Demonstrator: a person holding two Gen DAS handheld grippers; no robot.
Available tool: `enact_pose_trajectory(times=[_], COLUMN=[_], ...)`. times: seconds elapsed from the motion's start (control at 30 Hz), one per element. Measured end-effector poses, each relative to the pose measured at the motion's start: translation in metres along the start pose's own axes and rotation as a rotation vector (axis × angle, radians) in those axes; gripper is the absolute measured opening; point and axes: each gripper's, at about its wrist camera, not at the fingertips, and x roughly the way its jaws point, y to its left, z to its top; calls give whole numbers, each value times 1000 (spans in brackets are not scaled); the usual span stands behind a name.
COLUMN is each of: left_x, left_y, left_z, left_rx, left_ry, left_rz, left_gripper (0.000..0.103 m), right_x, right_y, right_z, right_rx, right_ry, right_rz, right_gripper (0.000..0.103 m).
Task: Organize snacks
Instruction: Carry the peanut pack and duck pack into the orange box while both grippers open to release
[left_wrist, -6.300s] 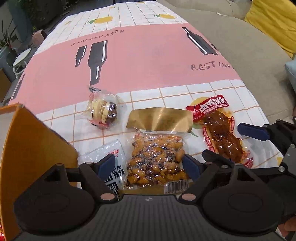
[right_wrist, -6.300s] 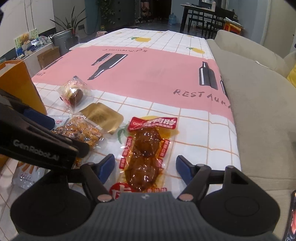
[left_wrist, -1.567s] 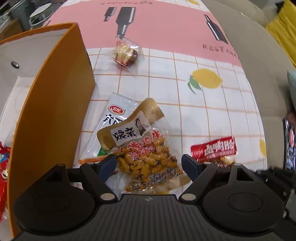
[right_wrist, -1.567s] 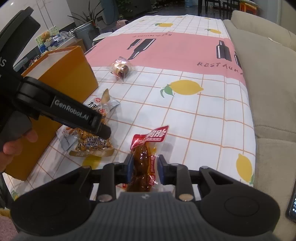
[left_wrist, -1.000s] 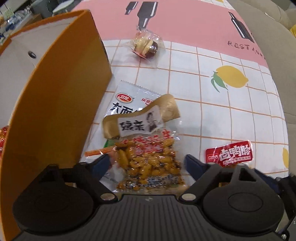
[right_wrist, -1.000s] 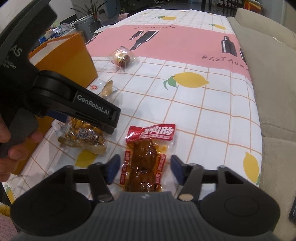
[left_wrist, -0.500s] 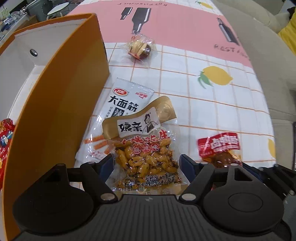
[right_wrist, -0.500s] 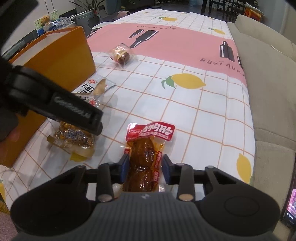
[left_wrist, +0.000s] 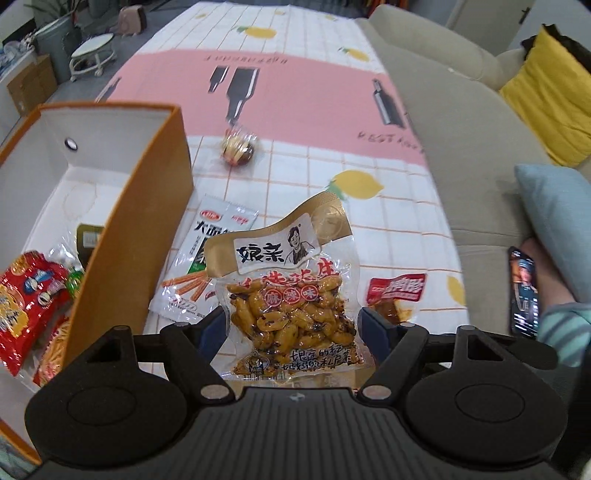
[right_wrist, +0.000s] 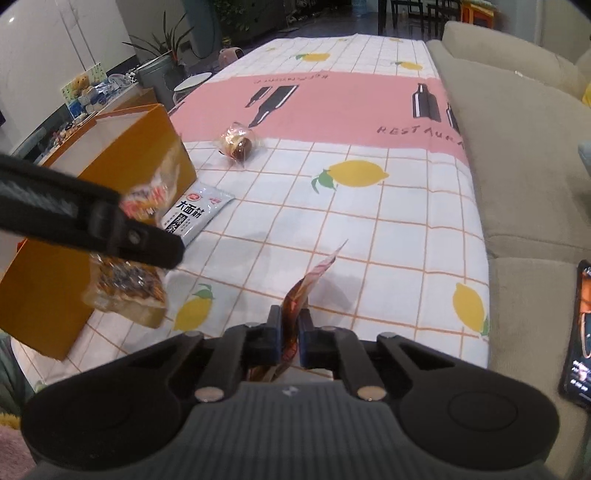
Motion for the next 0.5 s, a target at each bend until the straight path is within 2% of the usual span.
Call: enact_pose_trajectory(times=[0.13,0.27,0.5], left_x=[-20,-40,-82], left_y=[0,11,42], left_z=[1,5,11], left_rx=[32,60,124], left_ry=[-23,-49,-101], left_rz=[-14,-10,35], left_gripper=[87,87,87], right_x=[-5,-19,-45], right_y=[4,8,23], right_z=[-3,-1,5], right_rx=[0,0,-5], right_ry=[-8,-54,-124], right_rz=[15,37,57], right_gripper=[4,3,3])
